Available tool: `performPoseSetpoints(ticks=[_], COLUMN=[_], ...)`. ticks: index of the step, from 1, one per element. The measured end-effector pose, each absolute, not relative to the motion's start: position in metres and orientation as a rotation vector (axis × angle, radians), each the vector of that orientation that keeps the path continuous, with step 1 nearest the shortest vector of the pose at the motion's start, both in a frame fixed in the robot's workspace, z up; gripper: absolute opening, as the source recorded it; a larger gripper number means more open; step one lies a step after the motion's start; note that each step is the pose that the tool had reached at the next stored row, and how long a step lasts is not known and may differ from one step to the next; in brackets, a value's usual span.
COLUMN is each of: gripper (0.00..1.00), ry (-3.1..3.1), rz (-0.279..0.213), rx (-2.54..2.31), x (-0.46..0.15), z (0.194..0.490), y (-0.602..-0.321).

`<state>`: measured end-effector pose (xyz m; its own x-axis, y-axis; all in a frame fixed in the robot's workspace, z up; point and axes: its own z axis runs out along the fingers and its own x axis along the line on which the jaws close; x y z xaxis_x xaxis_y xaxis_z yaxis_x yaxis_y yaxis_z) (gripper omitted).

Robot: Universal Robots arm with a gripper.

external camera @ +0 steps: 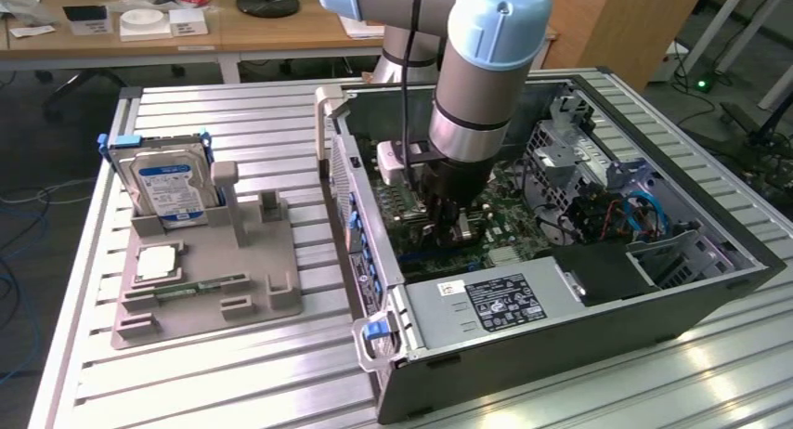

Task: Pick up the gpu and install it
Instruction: 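Insert the gpu into the slot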

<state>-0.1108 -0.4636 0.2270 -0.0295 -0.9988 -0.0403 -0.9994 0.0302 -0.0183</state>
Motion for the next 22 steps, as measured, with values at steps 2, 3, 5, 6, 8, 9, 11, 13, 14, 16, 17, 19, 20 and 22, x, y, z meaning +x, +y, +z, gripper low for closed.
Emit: performPoseSetpoints(ticks=[2,3,5,6,8,9,11,13,14,16,17,19,20,22], gripper=[0.28,0.28,0.28,0.28,0.28,0.28,0.28,0.29,0.29,0.35,0.41,0.41,0.41,0.41], ry=[2.225,2.224,2.224,2.224,2.225,2.224,2.224,2.224,2.223,2.223,2.222,2.220,2.219,2.217], rz=[0.023,0.023,0.023,0.023,0.023,0.023,0.023,0.025,0.024,0.022,0.021,0.017,0.016,0.012], rx=[-2.159,-2.159,-2.159,-2.159,-2.159,-2.159,-2.159,-2.157,-2.157,-2.157,-2.156,-2.155,-2.154,-2.153], x=[-0.111,-0.111,-0.111,-0.111,-0.111,-0.111,-0.111,-0.111,-0.111,-0.111,-0.111,-0.111,-0.111,-0.111], z=[0.225,0.223,0.222,0.222,0.222,0.222,0.222,0.222,0.222,0.224,0.225,0.230,0.233,0.240], y=[-0.464,-0.464,-0.464,-0.464,-0.464,-0.464,-0.464,-0.463,-0.463,-0.464,-0.464,-0.464,-0.464,-0.463])
